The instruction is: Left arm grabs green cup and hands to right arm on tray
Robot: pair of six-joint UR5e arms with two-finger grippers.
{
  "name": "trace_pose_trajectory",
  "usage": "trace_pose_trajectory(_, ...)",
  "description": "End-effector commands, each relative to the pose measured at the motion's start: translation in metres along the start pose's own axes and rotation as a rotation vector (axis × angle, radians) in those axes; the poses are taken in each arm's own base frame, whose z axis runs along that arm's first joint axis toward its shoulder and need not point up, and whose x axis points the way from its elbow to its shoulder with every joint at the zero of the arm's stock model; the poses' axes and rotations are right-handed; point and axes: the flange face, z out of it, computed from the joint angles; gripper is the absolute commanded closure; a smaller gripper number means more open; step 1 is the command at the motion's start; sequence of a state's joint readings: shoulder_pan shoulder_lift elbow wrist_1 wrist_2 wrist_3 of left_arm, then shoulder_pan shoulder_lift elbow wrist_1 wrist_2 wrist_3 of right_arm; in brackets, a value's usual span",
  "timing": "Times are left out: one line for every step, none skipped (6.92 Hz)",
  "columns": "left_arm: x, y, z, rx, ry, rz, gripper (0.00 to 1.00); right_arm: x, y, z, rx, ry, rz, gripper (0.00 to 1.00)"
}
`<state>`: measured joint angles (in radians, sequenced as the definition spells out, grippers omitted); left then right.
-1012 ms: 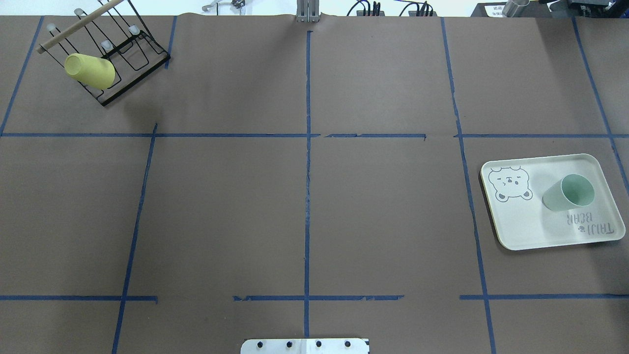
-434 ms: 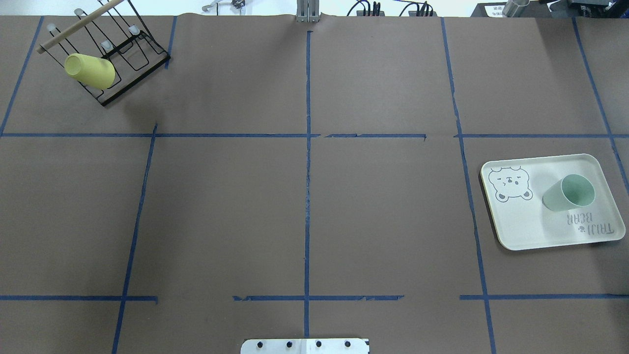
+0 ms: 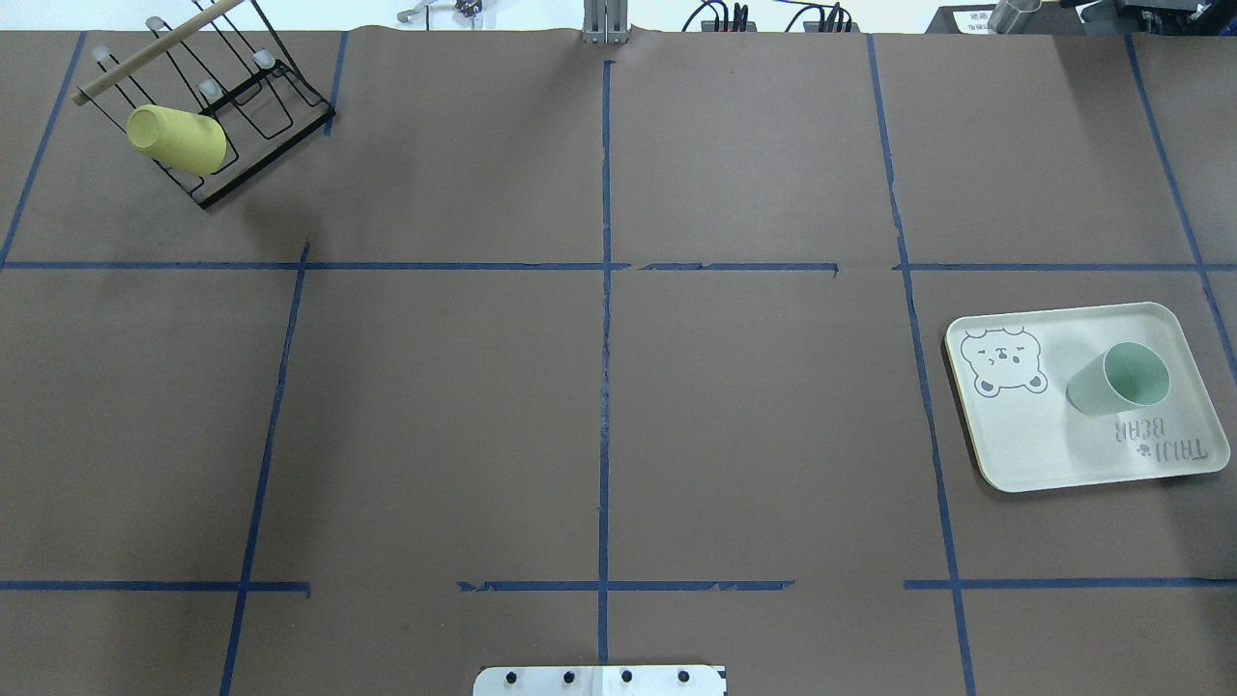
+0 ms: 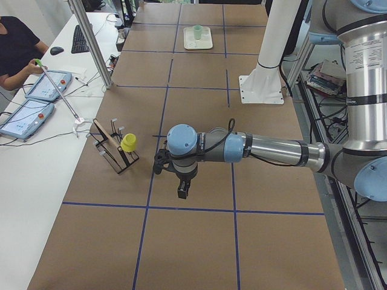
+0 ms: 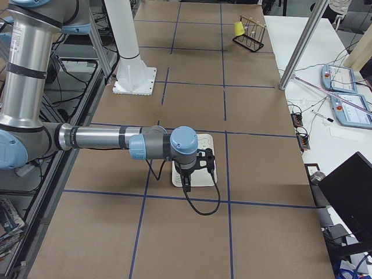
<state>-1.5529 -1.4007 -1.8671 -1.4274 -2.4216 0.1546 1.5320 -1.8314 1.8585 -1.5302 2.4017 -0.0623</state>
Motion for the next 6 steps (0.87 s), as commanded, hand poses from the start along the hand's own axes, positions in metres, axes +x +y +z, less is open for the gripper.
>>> trace_pose_trajectory(-0.002, 0.005, 0.003, -0.041, 0.01, -0.077, 0.0, 0.002, 0.0, 0.0, -0.001, 0.03, -0.003, 0.0)
trace_pose_trajectory(-0.001, 0.005, 0.002, -0.046, 0.009, -0.125, 0.0, 0.001, -0.003, -0.002, 0.003, 0.032, -0.008, 0.0)
trace_pose_trajectory(-0.004, 0.005, 0.005, -0.046, 0.01, -0.133, 0.0, -0.001, -0.004, 0.002, -0.007, 0.03, -0.007, 0.0)
trace_pose_trajectory(-0.004, 0.005, 0.005, -0.043, 0.01, -0.13, 0.0, -0.003, -0.004, 0.003, -0.012, 0.021, 0.003, 0.0)
trace_pose_trajectory(-0.003, 0.004, 0.003, -0.04, 0.008, -0.122, 0.0, -0.001, -0.001, 0.009, -0.028, 0.015, 0.009, 0.0)
trace_pose_trajectory(-0.003, 0.004, 0.004, -0.041, 0.001, -0.117, 0.0, 0.0, 0.003, 0.013, -0.046, 0.013, 0.022, 0.0)
